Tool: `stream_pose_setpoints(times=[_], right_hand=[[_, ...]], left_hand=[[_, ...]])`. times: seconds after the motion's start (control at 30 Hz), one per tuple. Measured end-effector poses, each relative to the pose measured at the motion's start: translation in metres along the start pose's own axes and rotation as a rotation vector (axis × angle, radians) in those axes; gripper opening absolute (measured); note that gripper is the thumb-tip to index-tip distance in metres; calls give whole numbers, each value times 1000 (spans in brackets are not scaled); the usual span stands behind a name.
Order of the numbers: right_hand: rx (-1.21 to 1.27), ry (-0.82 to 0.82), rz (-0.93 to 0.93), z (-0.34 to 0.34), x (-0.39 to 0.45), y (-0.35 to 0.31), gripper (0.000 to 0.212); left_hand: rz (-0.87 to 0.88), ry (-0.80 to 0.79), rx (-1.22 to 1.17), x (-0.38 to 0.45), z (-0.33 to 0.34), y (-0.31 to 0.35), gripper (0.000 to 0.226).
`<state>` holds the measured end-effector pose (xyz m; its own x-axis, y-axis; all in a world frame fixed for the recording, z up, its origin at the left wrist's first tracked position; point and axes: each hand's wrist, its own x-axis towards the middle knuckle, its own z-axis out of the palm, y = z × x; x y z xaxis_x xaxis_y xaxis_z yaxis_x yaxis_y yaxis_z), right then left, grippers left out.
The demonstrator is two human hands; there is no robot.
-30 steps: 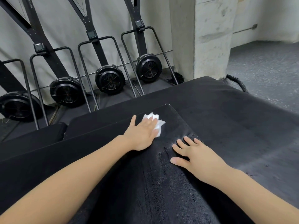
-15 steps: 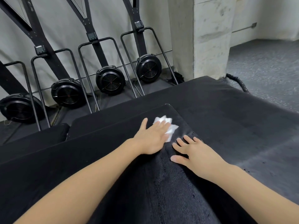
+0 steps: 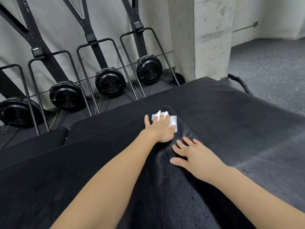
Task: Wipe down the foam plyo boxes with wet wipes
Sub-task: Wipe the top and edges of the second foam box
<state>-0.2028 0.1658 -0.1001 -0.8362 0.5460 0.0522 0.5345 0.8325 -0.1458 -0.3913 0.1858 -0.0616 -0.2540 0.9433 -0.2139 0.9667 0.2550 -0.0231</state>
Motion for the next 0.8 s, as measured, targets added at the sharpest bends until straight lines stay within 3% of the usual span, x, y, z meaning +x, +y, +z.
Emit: stream_pose_setpoints(times=[0.1, 0.2, 0.27, 0.33, 0.43, 0.6, 0.7, 0.8], right_hand=[[0, -28, 17, -6, -3, -4, 133], [59, -4, 27, -17, -10, -10, 103], [15, 7, 41, -22, -15, -14, 83], [-26, 6, 61, -21, -19, -12, 81], [143, 41, 133, -21, -26, -7, 55], [308, 253, 94, -25, -30, -36, 29], [439, 250, 67, -29, -22, -67, 32], [437, 219, 18, -26, -12, -85, 40]], left_hand=[[177, 39, -41, -3, -1, 25, 58], [305, 68, -13, -27, 6, 21, 53], [278, 61, 22, -47, 15, 0, 57], [227, 53, 38, -71, 22, -27, 58], [149, 3, -14, -116, 28, -57, 60], [83, 42, -85, -146, 27, -25, 61], [153, 93, -48, -145, 26, -1, 60], [235, 141, -262, -160, 28, -21, 60]])
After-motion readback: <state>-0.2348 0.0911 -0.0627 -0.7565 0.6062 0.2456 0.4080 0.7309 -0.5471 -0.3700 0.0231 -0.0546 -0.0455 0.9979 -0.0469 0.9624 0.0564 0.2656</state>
